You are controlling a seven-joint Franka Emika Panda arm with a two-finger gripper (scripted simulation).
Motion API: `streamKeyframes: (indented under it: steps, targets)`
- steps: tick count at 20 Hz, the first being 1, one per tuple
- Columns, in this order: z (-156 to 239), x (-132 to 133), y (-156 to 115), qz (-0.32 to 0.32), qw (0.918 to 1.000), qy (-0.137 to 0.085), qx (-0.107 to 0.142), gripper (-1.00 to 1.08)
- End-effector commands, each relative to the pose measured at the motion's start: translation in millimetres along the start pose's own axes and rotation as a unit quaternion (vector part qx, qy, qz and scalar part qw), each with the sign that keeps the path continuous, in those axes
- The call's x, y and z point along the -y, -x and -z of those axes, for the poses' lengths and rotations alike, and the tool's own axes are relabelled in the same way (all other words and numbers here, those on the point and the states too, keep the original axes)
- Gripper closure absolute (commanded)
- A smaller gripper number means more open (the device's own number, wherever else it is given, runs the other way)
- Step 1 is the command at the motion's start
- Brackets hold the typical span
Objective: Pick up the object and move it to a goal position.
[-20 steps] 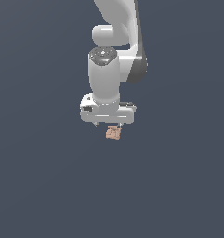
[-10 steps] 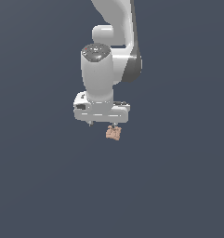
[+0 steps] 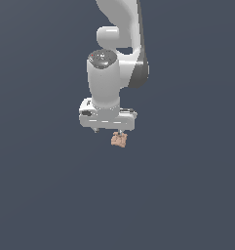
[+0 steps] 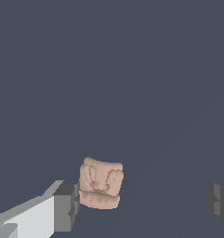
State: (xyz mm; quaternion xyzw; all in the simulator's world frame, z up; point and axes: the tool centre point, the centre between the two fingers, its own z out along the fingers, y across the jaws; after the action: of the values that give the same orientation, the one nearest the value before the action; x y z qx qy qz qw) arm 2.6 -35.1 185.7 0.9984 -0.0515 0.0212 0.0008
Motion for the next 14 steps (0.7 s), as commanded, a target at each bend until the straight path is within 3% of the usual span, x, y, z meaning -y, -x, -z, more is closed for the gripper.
streamKeyframes:
  steps: [1,14]
  targets:
    - [-10,5,6,-0.008,1.0000,0.000,0.003,-0.92]
    - [-82,37,59,-0.078,0.9968,0.001,0.019,-0.92]
